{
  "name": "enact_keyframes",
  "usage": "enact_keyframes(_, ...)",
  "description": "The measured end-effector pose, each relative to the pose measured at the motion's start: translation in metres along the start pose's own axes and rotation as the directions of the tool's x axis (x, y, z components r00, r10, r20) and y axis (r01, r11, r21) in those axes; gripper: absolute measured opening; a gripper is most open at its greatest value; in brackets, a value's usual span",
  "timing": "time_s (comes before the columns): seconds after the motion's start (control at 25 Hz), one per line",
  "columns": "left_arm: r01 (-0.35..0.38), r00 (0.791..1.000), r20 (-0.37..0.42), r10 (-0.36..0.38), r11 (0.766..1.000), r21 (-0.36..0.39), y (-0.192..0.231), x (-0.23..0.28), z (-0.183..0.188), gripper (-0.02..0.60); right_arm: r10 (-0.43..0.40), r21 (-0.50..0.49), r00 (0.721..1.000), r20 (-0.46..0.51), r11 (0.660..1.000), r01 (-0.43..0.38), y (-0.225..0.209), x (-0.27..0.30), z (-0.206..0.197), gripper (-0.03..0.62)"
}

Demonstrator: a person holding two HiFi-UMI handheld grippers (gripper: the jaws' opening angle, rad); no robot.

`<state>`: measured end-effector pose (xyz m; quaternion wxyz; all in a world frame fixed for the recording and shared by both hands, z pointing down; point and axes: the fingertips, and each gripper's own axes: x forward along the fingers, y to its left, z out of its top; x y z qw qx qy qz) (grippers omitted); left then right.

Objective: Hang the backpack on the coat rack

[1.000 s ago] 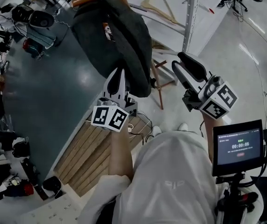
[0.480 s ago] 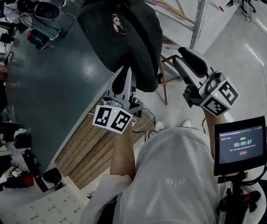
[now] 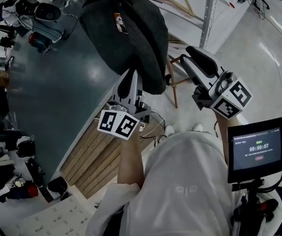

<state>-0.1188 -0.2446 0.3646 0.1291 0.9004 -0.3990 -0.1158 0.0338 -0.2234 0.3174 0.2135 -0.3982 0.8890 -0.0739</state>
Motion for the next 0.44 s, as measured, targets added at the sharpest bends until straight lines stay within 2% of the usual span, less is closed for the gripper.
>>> enact_keyframes(0.44,-0.007,1.0,-0.011,0.006,1.0,-0.013,0.003,-0.001,-0.009,0.043,-0.014,0.023,1.0,-0.018,1.0,0.015,-0.005,-0.005,-0.011,0.137)
